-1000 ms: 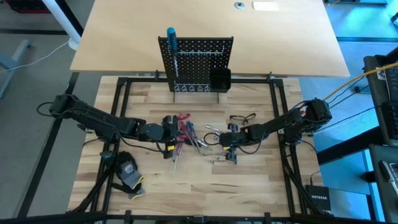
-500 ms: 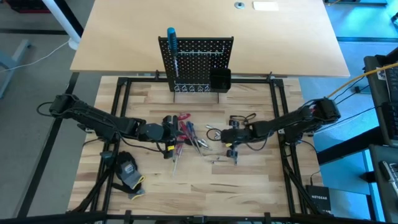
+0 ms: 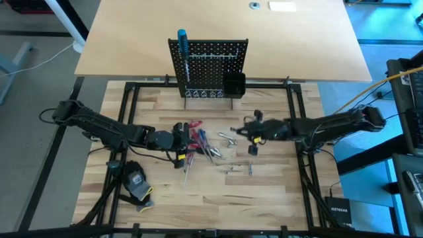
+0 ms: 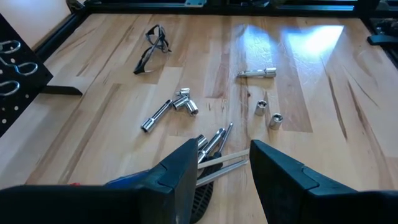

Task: Hang tools onto peg board
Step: Put the silver extension bar into the black bin on the peg board

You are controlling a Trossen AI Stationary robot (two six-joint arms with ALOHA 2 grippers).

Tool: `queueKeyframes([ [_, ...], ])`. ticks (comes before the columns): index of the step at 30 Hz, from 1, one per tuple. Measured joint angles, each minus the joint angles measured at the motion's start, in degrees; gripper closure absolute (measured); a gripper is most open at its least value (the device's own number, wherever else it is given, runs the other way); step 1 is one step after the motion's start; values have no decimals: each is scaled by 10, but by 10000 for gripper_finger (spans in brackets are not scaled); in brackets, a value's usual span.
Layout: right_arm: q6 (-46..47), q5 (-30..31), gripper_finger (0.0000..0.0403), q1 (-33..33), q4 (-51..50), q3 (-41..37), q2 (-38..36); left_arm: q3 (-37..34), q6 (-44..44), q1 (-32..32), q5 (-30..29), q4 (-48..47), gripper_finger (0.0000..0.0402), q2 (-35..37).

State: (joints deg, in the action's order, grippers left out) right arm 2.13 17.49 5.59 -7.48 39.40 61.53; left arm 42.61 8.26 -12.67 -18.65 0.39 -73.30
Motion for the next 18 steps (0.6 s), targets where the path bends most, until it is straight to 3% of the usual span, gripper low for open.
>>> queueKeyframes([
  [8, -51, -3, 357, -105, 27, 33, -44, 0, -3, 0, 0, 5, 265, 0],
  [18, -85, -67, 357, -189, 31, 142, -39, 0, -3, 0, 0, 2, 265, 0],
])
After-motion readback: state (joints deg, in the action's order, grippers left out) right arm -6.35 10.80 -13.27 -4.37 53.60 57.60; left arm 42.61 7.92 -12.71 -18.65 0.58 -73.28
